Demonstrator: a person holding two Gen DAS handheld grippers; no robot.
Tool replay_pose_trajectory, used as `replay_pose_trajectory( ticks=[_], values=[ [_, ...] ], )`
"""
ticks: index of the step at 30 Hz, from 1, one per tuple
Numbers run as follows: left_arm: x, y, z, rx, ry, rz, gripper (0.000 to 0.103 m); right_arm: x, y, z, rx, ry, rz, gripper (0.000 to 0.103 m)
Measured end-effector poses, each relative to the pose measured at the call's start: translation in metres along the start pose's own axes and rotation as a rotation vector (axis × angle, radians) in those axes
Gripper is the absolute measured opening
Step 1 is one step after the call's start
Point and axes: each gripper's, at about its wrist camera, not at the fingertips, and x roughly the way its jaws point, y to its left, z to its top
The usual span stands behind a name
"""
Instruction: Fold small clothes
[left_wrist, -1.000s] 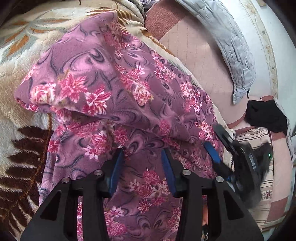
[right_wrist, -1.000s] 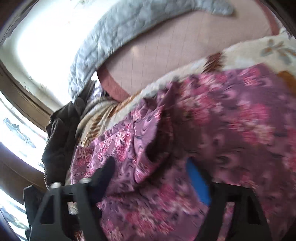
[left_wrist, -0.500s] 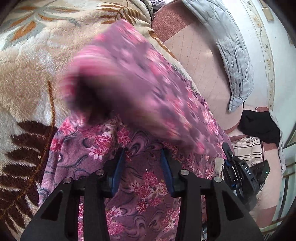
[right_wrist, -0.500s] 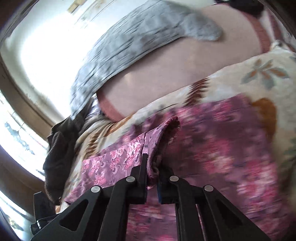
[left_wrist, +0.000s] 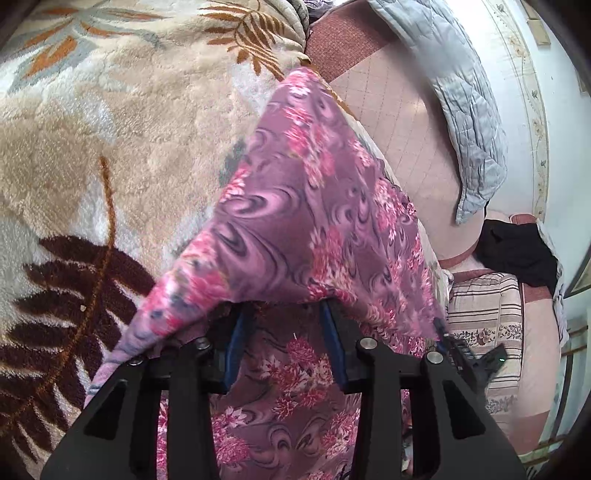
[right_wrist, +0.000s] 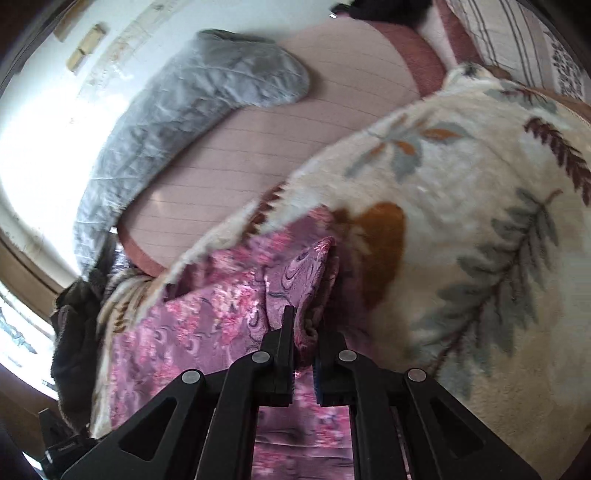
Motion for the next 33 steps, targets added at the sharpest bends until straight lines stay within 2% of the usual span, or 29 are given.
replay_pose_trajectory(
  ticks=[2,5,8,10,11,13,15,17,18,19,22,24,25,28,31,33],
  values=[
    [-0.003,0.0,-0.003,0.008,0.008,0.012,0.036,0.007,-0.01,-0.005,0.032,0.054,-0.023,0.007],
    [-0.016,-0.008,-0.015,0.066,0.029,0.038,0.036,-0.005,-0.016,-0.004,0.087,0.054,-0.007,0.014],
    [-0.038,-0.028,-0.029,0.162,0.013,-0.024,0.037,-0.033,-0.014,-0.002,0.093,-0.025,-0.006,0.015],
    [-0.046,-0.046,-0.03,0.25,-0.049,0.014,0.044,-0.04,0.003,-0.001,0.005,-0.045,0.037,0.015],
    [-0.046,-0.057,-0.027,0.308,-0.094,0.057,0.047,-0.039,0.015,-0.002,-0.057,-0.03,0.053,0.015],
    [-0.033,-0.065,-0.018,0.35,-0.121,0.149,0.05,-0.031,0.029,-0.005,-0.122,-0.006,0.07,0.015],
    [-0.01,-0.061,-0.008,0.352,-0.084,0.229,0.05,-0.017,0.034,-0.01,-0.158,0.022,0.048,0.015],
    [0.02,-0.042,-0.001,0.323,-0.002,0.312,0.047,0.004,0.025,-0.017,-0.153,0.107,-0.02,0.01],
    [0.023,-0.041,-0.001,0.337,-0.016,0.316,0.047,0.011,0.018,-0.019,-0.139,0.13,-0.017,0.005],
    [0.021,-0.044,-0.003,0.364,-0.037,0.319,0.048,0.008,0.014,-0.019,-0.122,0.119,0.01,0.005],
    [0.018,-0.047,-0.007,0.396,-0.02,0.336,0.048,-0.004,0.002,-0.017,-0.061,0.137,0.034,0.007],
    [0.013,-0.045,-0.013,0.389,-0.001,0.327,0.048,-0.012,-0.006,-0.023,-0.074,0.171,-0.025,0.012],
    [0.01,-0.042,-0.017,0.379,0.018,0.323,0.048,-0.016,-0.009,-0.027,-0.083,0.184,-0.022,0.012],
    [-0.004,-0.035,-0.041,0.376,0.059,0.322,0.048,-0.04,-0.017,-0.047,-0.107,0.229,-0.042,0.016],
    [-0.022,-0.019,-0.076,0.369,0.129,0.31,0.048,-0.069,-0.025,-0.072,-0.155,0.266,-0.048,0.017],
    [-0.037,-0.013,-0.095,0.375,0.147,0.304,0.048,-0.089,-0.029,-0.087,-0.173,0.309,-0.065,0.017]
  ],
)
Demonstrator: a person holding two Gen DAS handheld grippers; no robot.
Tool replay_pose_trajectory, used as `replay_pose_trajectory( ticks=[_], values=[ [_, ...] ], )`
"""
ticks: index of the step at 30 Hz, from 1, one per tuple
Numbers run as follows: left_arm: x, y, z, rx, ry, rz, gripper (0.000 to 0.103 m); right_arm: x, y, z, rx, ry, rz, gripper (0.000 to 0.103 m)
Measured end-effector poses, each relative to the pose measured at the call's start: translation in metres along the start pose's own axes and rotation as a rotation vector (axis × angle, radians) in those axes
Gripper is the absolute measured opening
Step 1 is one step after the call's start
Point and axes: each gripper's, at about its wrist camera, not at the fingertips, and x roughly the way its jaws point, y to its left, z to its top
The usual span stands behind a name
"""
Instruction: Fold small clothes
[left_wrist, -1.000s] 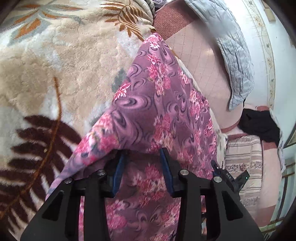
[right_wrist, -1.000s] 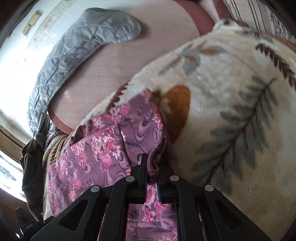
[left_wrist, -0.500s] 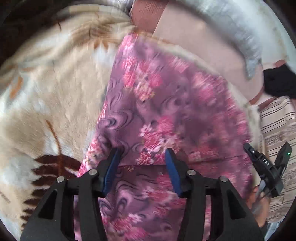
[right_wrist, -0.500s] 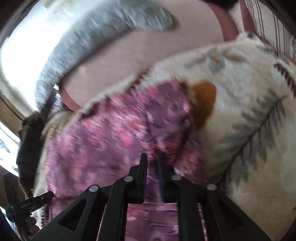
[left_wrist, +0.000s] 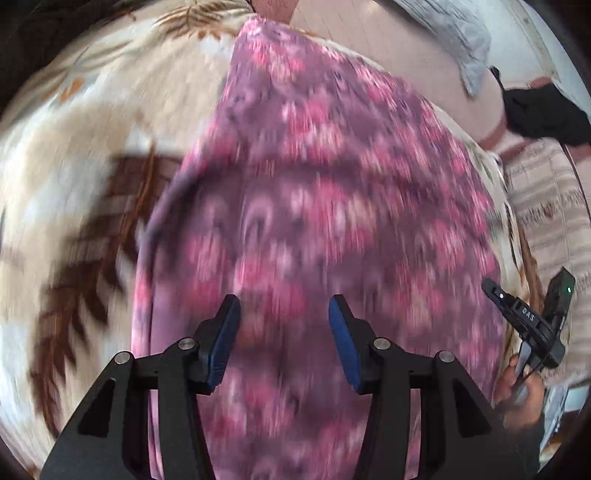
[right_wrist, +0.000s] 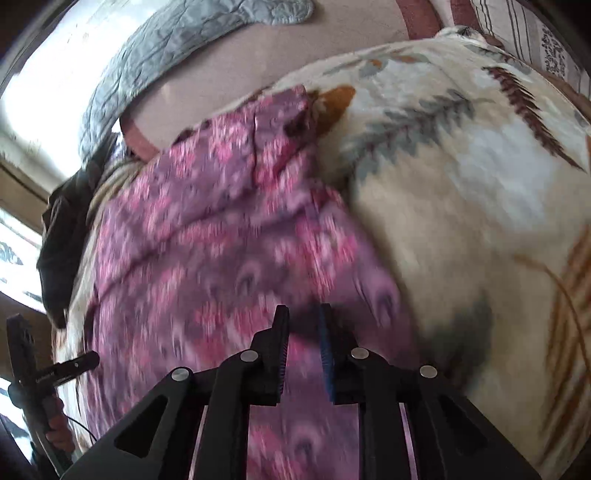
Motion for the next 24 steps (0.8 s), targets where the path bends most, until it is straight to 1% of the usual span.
replay_pose_trajectory(
  ticks=[3,4,8,9,12,14,15,16,18,20,21,22,23,24],
  values=[
    [-0.015,0.006,-0.033,0.004,0.028,-0.02,0.049,-0.016,-0.002,-0.028,-0.024,0.047,-0.004,0.019],
    [-0.018,0.007,-0.039,0.002,0.04,-0.023,0.049,-0.022,-0.003,-0.038,-0.035,0.055,-0.008,0.02],
    [-0.038,0.017,-0.069,-0.013,0.065,-0.045,0.049,-0.046,-0.008,-0.075,-0.055,0.064,-0.007,0.024],
    [-0.043,0.021,-0.077,-0.022,0.077,-0.049,0.049,-0.051,-0.01,-0.084,-0.055,0.069,-0.004,0.027],
    [-0.052,0.035,-0.1,-0.06,0.092,-0.068,0.049,-0.068,-0.016,-0.107,-0.048,0.076,0.003,0.028],
    [-0.056,0.041,-0.115,-0.065,0.102,-0.066,0.049,-0.076,-0.019,-0.113,-0.049,0.07,-0.027,0.029],
    [-0.059,0.044,-0.12,-0.066,0.102,-0.068,0.049,-0.084,-0.025,-0.119,-0.045,0.055,-0.057,0.034],
    [-0.064,0.047,-0.126,-0.067,0.1,-0.071,0.049,-0.089,-0.028,-0.123,-0.04,0.043,-0.07,0.039],
    [-0.071,0.055,-0.137,-0.074,0.095,-0.067,0.05,-0.105,-0.047,-0.131,-0.001,-0.001,-0.096,0.04],
    [-0.076,0.062,-0.144,-0.089,0.086,-0.044,0.052,-0.114,-0.062,-0.136,0.049,-0.021,-0.102,0.042],
    [-0.076,0.065,-0.147,-0.098,0.088,-0.037,0.053,-0.118,-0.073,-0.141,0.081,-0.026,-0.101,0.045],
    [-0.075,0.067,-0.15,-0.107,0.093,-0.038,0.055,-0.117,-0.078,-0.143,0.097,-0.024,-0.1,0.046],
    [-0.072,0.069,-0.153,-0.117,0.11,-0.045,0.055,-0.118,-0.083,-0.147,0.113,-0.019,-0.086,0.045],
    [-0.071,0.068,-0.156,-0.11,0.113,-0.039,0.055,-0.117,-0.087,-0.151,0.128,-0.01,-0.053,0.045]
  ],
)
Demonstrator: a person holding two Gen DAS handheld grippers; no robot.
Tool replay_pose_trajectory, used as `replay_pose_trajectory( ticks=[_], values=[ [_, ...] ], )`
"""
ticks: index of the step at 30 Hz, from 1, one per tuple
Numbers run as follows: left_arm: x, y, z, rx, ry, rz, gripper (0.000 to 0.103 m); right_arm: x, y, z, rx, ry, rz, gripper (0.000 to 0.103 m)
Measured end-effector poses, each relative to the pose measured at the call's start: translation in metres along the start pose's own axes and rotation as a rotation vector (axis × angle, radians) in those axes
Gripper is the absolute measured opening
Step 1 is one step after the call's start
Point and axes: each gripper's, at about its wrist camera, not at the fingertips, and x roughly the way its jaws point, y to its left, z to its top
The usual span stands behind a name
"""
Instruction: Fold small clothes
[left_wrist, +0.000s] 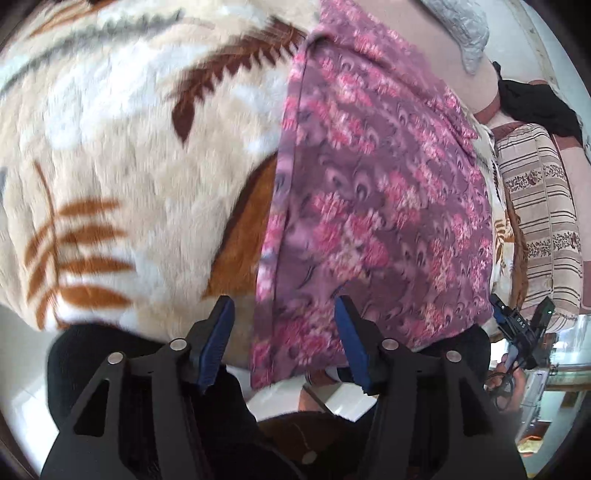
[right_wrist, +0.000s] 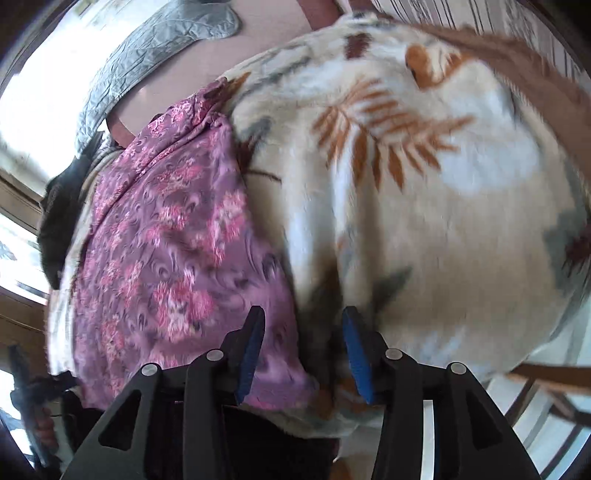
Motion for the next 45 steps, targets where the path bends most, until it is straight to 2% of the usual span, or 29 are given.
replay_pose_trajectory(
  ticks=[2,4,5,7,11,13,14,16,17,18,19,23,30,38,45],
  values=[
    [0.001,-0.006,-0.005,0.04,-0.012,0.038,0.06,0.003,-0.004,-0.008,0.026,0.028,0.084,0.047],
    [0.006,-0.011,-0.008,0.05,0.013,0.007,0.067,0.007,-0.002,-0.013,0.03,0.037,0.131,0.053],
    [0.012,-0.013,-0.009,0.048,0.039,-0.031,0.067,0.007,-0.001,-0.015,0.029,0.033,0.142,0.054],
    [0.02,-0.012,-0.009,0.01,0.074,-0.06,0.067,0.006,0.001,-0.017,0.028,0.031,0.174,0.054],
    [0.021,-0.01,-0.011,0.0,0.068,-0.075,0.064,0.0,0.0,-0.022,0.023,0.033,0.246,0.05],
    [0.021,-0.007,-0.012,-0.008,0.07,-0.073,0.049,-0.001,0.0,-0.024,0.019,0.047,0.299,0.042],
    [0.021,-0.003,-0.012,-0.015,0.072,-0.066,0.044,0.0,0.002,-0.025,0.01,0.054,0.298,0.041],
    [0.021,0.0,-0.013,-0.019,0.074,-0.058,0.02,0.004,0.007,-0.024,-0.009,0.071,0.277,0.036],
    [0.022,0.003,-0.013,-0.022,0.08,-0.06,0.012,0.007,0.008,-0.024,-0.011,0.077,0.267,0.031],
    [0.023,0.005,-0.013,-0.028,0.089,-0.074,0.007,0.009,0.009,-0.023,-0.01,0.079,0.262,0.014],
    [0.022,0.008,-0.014,-0.044,0.092,-0.095,0.006,0.008,0.01,-0.023,-0.008,0.072,0.275,0.01],
    [0.007,0.01,-0.013,-0.071,0.073,-0.185,0.005,-0.01,0.021,-0.018,-0.018,-0.016,0.339,0.009],
    [-0.031,0.004,0.007,-0.093,-0.014,-0.342,0.004,-0.035,0.034,0.001,0.034,-0.102,0.475,0.009],
    [-0.041,0.001,0.034,-0.131,-0.056,-0.41,0.004,-0.037,0.067,0.032,0.061,-0.154,0.574,0.009],
    [-0.051,0.003,0.073,-0.171,-0.126,-0.447,0.004,-0.021,0.086,0.07,0.094,-0.186,0.615,0.009]
  ],
)
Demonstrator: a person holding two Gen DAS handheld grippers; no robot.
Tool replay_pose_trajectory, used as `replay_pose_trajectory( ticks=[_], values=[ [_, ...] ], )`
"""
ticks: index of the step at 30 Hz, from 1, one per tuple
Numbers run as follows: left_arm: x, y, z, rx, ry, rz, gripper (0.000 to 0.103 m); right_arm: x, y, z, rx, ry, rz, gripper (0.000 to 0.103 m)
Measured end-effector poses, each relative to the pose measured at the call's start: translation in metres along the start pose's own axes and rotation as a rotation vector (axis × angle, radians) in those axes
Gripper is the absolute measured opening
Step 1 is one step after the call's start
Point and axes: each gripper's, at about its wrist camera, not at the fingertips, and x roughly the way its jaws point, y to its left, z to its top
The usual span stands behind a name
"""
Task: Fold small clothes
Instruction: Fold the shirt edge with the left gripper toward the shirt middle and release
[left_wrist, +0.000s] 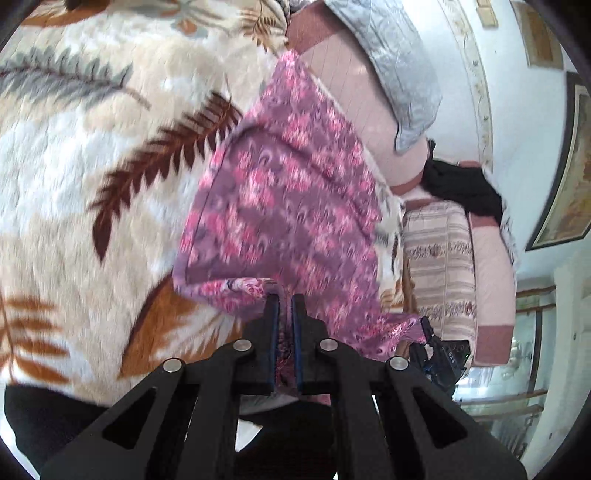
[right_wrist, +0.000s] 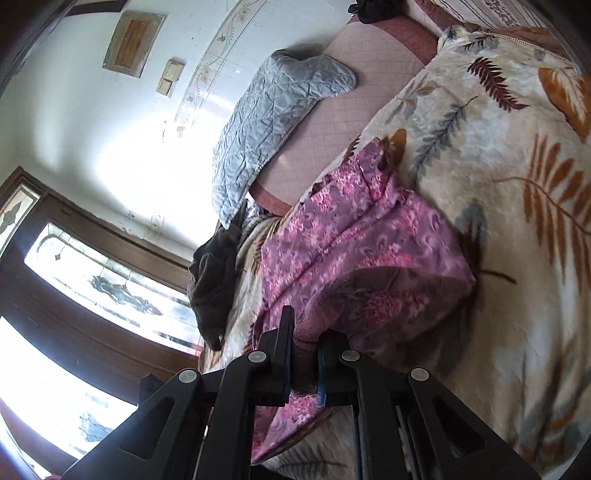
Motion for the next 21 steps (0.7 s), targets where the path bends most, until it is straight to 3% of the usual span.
replay_pose_trajectory(
  ticks=[11,14,17,20,21],
  values=[
    [0.006,-0.013,0.088,-0.023,-0.148,-0.013,0.0,0.077,-0.02,0.06,0.104,-0.012,-0.022,0.009],
    [0.015,-0.017,0.097,0.016,-0.127,0.05,0.0,0.095,-0.03,0.064,0.129,0.015,-0.062,0.009],
    [0.027,-0.014,0.094,0.082,-0.056,0.125,0.002,0.106,-0.043,0.061,0.14,0.042,-0.102,0.009],
    [0.04,-0.008,0.088,0.127,-0.002,0.209,0.028,0.109,-0.058,0.057,0.171,0.055,-0.141,0.01],
    [0.044,-0.006,0.086,0.136,0.016,0.219,0.041,0.108,-0.064,0.055,0.188,0.06,-0.167,0.014]
  ],
)
